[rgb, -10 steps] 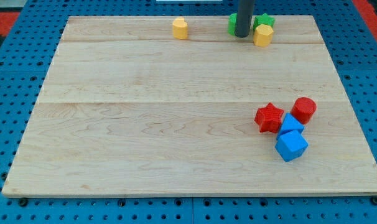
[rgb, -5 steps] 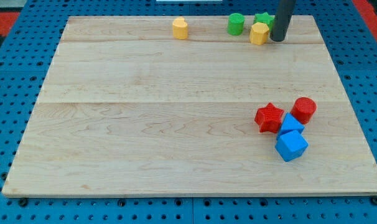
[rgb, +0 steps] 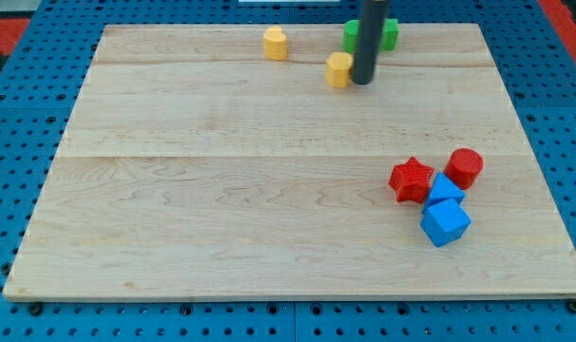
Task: Place the yellow and green blocks in a horizontal line
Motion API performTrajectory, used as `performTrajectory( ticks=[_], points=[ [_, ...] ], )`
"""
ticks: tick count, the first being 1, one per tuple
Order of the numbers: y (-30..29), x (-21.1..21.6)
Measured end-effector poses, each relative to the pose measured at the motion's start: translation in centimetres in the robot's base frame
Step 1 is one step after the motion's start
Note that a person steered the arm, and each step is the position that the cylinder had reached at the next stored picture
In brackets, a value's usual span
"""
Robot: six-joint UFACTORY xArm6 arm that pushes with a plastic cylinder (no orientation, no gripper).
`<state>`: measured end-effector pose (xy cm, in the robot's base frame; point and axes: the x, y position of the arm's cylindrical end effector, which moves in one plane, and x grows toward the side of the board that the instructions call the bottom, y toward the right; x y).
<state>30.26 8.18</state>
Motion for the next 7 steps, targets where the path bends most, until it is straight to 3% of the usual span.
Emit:
performTrajectory(
  ticks=[1, 2, 3, 7],
  points=[
    [-1.9, -1.1],
    [-5.1, 1.1],
    [-5.7, -1.3],
    [-2.7, -6.4]
  ],
)
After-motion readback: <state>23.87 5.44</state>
